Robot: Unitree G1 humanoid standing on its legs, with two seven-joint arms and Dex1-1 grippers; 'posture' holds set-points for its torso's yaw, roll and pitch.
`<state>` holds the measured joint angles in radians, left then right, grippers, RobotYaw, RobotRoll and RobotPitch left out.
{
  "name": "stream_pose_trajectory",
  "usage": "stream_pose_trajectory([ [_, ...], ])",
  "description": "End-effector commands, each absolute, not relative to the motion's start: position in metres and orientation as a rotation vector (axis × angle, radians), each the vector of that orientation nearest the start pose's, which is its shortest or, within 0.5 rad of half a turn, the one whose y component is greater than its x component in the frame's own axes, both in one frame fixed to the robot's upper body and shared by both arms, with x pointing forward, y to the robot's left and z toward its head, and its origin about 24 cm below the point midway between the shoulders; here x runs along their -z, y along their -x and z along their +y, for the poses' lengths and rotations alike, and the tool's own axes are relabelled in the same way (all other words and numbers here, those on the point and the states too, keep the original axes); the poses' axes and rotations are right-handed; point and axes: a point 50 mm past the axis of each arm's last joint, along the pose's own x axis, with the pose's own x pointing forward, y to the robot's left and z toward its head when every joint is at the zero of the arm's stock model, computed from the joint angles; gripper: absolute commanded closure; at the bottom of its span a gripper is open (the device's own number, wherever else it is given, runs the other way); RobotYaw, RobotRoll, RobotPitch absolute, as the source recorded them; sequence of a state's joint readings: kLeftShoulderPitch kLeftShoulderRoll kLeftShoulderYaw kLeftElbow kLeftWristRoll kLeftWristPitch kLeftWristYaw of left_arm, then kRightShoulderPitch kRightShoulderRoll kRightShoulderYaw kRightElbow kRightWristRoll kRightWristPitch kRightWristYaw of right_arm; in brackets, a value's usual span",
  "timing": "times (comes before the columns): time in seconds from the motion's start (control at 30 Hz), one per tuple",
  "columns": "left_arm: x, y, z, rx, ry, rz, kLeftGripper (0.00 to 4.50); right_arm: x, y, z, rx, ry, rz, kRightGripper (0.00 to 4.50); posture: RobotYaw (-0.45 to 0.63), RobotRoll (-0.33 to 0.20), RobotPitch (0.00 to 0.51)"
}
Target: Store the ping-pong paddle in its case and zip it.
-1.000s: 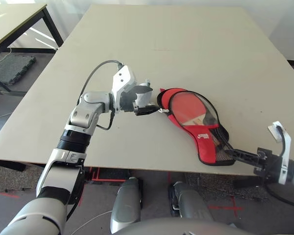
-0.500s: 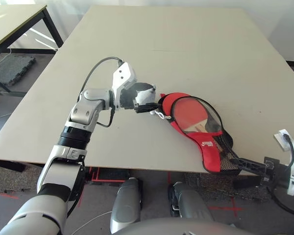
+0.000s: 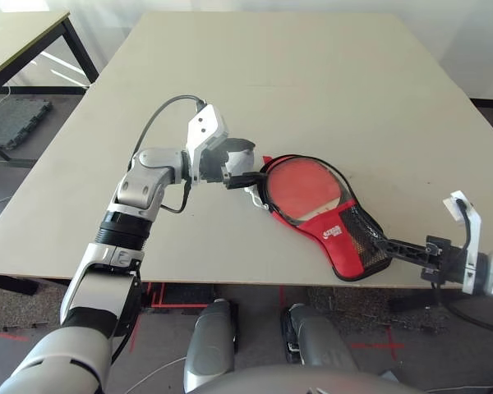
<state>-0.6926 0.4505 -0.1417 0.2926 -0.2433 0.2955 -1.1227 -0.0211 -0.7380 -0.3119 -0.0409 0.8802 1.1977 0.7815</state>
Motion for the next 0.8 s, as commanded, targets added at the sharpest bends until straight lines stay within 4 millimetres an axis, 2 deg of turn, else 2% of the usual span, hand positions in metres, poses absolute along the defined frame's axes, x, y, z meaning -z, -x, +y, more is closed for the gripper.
stream_pose_trajectory([
  [0.03,-0.154,-0.334,0.144,1.200,-0.303,0.102,0.00,-0.072,-0.215,-0.268,-0.647,-0.535,0.781,4.47,0.07,0.000,0.103],
  [0.23,-0.157,-0.334,0.151,1.178,-0.306,0.102,0.00,-0.075,-0.218,-0.267,-0.674,-0.481,0.782,4.47,0.08,0.000,0.103],
  [0.37,-0.159,-0.335,0.156,1.162,-0.311,0.100,0.00,-0.100,-0.224,-0.272,-0.718,-0.412,0.681,3.41,0.07,0.000,0.103],
  [0.63,-0.160,-0.336,0.158,1.154,-0.315,0.098,0.00,-0.126,-0.247,-0.284,-0.696,-0.253,0.560,0.24,0.07,0.000,0.104],
  [0.67,-0.161,-0.336,0.159,1.154,-0.316,0.098,0.00,-0.127,-0.248,-0.283,-0.708,-0.236,0.561,0.01,0.07,0.000,0.105],
  [0.8,-0.163,-0.335,0.161,1.146,-0.318,0.094,0.00,-0.134,-0.263,-0.274,-0.752,-0.149,0.519,0.01,0.08,0.000,0.104],
])
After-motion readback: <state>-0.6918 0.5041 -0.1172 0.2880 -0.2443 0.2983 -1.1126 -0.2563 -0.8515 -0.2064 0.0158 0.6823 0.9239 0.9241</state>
